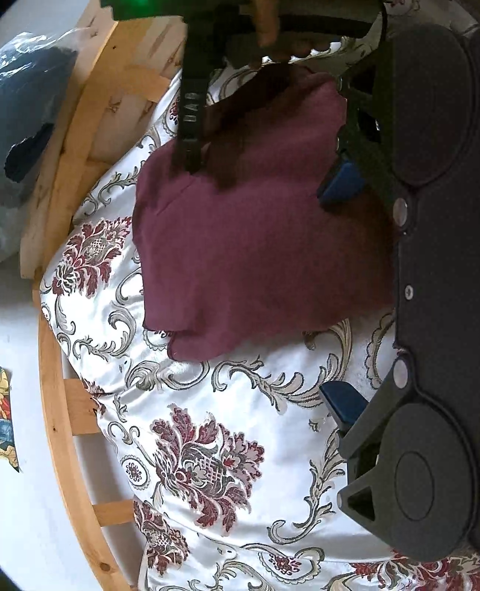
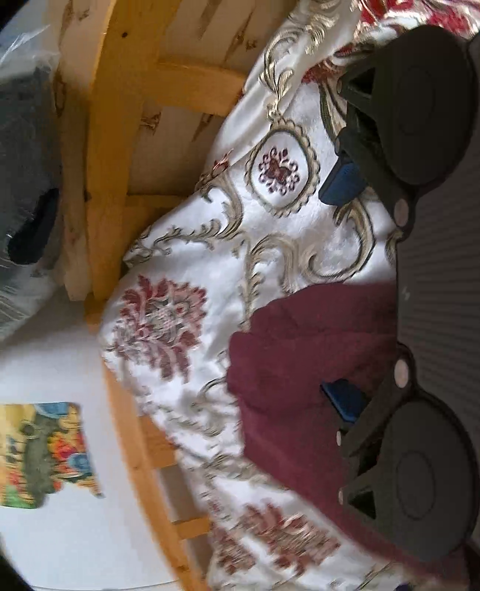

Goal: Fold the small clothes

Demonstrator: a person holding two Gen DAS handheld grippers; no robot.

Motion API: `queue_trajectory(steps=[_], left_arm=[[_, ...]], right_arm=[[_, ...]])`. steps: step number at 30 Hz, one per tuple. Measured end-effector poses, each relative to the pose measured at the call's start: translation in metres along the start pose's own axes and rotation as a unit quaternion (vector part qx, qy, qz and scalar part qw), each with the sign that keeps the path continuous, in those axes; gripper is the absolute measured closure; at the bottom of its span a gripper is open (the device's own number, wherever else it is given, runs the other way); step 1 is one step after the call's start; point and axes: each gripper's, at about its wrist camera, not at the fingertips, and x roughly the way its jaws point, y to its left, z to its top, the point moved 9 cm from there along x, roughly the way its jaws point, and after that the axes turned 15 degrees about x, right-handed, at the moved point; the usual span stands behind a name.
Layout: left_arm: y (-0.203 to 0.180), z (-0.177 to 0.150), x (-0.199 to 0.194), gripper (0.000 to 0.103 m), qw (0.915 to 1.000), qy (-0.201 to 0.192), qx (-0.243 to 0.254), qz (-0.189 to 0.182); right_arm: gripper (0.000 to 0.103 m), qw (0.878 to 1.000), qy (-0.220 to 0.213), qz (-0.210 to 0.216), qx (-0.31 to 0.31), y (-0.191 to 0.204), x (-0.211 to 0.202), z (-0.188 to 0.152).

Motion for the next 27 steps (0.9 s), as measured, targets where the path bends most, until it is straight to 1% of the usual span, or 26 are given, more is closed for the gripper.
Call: queue_trajectory(steps=[2, 3, 5, 6, 7, 9, 11, 14, 17, 18, 20, 21, 23, 27], left_arm=[[-0.001, -0.001, 0.0, 0.001, 1.0, 0.002, -0.001, -0.001], [-0.001, -0.001, 0.001, 0.001, 1.0, 0.003, -0.002, -0.001], [-0.001, -0.002, 0.001, 0.001, 1.0, 0.003, -0.002, -0.001], [-0.001, -0.001, 0.001, 0.001, 1.0, 0.003, -0.001, -0.001], [-0.002, -0.001, 0.001, 0.001, 1.0, 0.003, -0.001, -0.002], [-0.001, 0.0, 0.0, 0.001, 1.0, 0.003, 0.003, -0.006], [0.001, 0.003, -0.002, 0.001, 0.9999, -0.001, 0.005, -0.014], [0.009, 0.01, -0.01, 0.002, 0.9995, -0.024, -0.002, -0.021], [0.029, 0.025, -0.012, 0.004, 0.9983, -0.056, -0.019, 0.002], [0.038, 0.031, -0.009, 0.004, 0.9978, -0.058, -0.029, 0.012], [0.055, 0.041, 0.005, 0.007, 0.9973, -0.051, -0.047, 0.024], [0.064, 0.046, 0.014, 0.007, 0.9969, -0.049, -0.055, 0.028], [0.078, 0.055, 0.034, 0.007, 0.9965, -0.043, -0.063, 0.035], [0.097, 0.067, 0.078, 0.007, 0.9967, -0.014, -0.071, 0.037]], right_arm=[[0.0, 1.0, -0.009, 0.011, 0.021, -0.002, 0.002, 0.006], [0.0, 0.999, -0.017, 0.004, 0.026, -0.005, 0.003, 0.009], [0.0, 0.999, -0.023, -0.024, 0.024, -0.012, 0.009, 0.013], [0.0, 0.999, -0.018, -0.038, 0.02, -0.015, 0.014, 0.013], [0.0, 0.999, -0.015, -0.045, 0.014, -0.017, 0.016, 0.011], [0.0, 0.998, -0.023, -0.063, -0.006, -0.016, 0.015, 0.008], [0.0, 0.996, -0.032, -0.077, -0.011, -0.016, 0.014, 0.006], [0.001, 0.996, -0.037, -0.083, -0.004, -0.016, 0.012, 0.005], [0.001, 0.996, -0.042, -0.083, -0.005, -0.016, 0.011, 0.003], [0.001, 0.996, -0.045, -0.083, -0.006, -0.016, 0.01, 0.003], [0.0, 0.995, -0.048, -0.082, -0.006, -0.016, 0.01, 0.002], [0.0, 0.996, -0.049, -0.08, -0.006, -0.016, 0.01, 0.003], [0.0, 0.996, -0.051, -0.077, -0.006, -0.016, 0.011, 0.003], [0.0, 0.996, -0.055, -0.07, -0.01, -0.016, 0.013, 0.002]])
